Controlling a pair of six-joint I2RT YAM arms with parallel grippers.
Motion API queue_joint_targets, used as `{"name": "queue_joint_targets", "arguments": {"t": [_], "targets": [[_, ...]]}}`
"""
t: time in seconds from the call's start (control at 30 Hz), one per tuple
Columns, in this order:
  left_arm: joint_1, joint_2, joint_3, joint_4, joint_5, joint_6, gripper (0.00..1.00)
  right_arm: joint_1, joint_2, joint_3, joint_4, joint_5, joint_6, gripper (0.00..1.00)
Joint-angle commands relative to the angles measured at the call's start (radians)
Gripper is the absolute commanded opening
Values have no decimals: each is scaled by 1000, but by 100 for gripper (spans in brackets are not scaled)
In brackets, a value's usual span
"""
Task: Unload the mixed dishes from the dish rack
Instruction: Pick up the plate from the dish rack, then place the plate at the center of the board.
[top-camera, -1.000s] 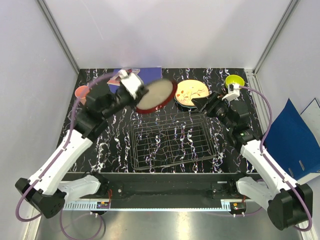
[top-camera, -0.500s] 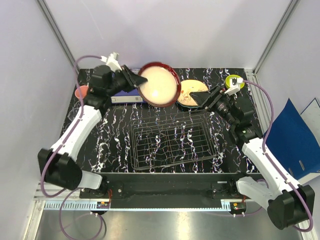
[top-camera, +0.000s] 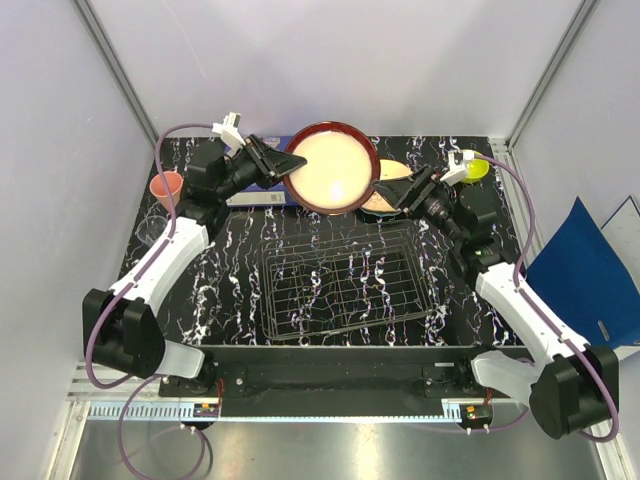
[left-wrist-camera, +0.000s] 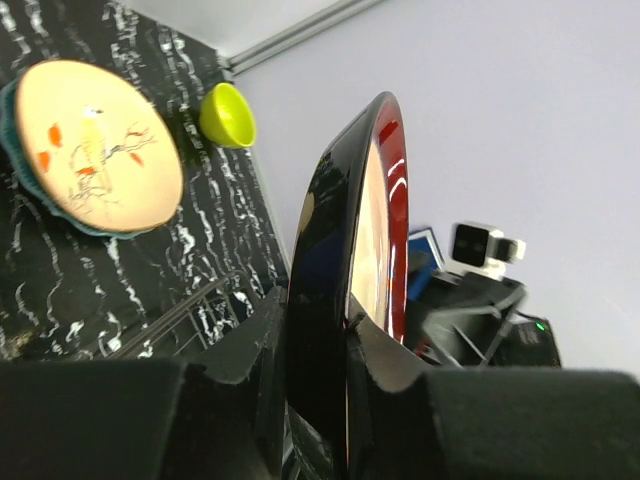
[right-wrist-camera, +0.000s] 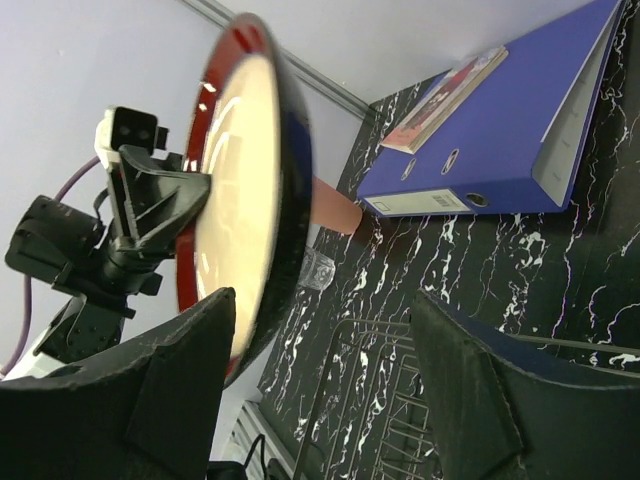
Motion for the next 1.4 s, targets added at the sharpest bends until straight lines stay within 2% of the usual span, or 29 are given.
{"name": "queue_joint_targets", "arguments": {"t": [0.0, 0.23, 0.3, 0.33, 0.4, 0.43, 0.57, 0.6, 0.63, 0.7, 0.73, 0.77, 0.87, 0.97, 1.2, 1.37], "targets": [[-22, -68, 9, 228, 65, -70, 0, 7, 23, 46, 92, -38, 21, 78], [-78, -35, 6, 244, 73, -59, 0, 31, 109, 121, 101, -53, 14, 78], [-95, -31, 6, 246, 71, -58, 0, 34, 132, 140, 118, -71, 24, 74], [-98, -28, 5, 246, 70, -56, 0, 34, 149, 141, 127, -78, 36, 63], [-100, -28, 3, 246, 71, -55, 0, 38, 163, 140, 146, -87, 48, 48], [-100, -29, 3, 244, 71, -52, 0, 38, 164, 138, 149, -88, 51, 33], [-97, -38, 20, 205, 56, -7, 0, 38, 155, 124, 123, -69, 41, 0], [-94, -42, 25, 197, 50, 13, 0, 38, 145, 123, 114, -62, 36, 0], [-89, -49, 35, 171, 30, 22, 27, 39, 138, 126, 103, -46, 21, 0], [-65, -61, 51, 116, -8, 57, 70, 39, 115, 144, 42, -15, 1, 0], [-51, -83, 60, 35, -71, 71, 88, 36, 109, 155, 16, 23, -25, 0], [-28, -98, 58, -5, -114, 83, 99, 34, 106, 186, -45, 46, -42, 0], [14, -187, 2, -84, -251, 102, 99, -2, 115, 264, -155, 99, -93, 0], [37, -265, -69, -117, -334, 113, 99, -103, 173, 308, -163, 67, -30, 0], [57, -376, -172, -156, -322, 134, 99, -252, 446, 489, -182, 42, 74, 0], [58, -410, -213, -210, -300, 182, 99, -280, 635, 638, -222, -13, 67, 0]]}}
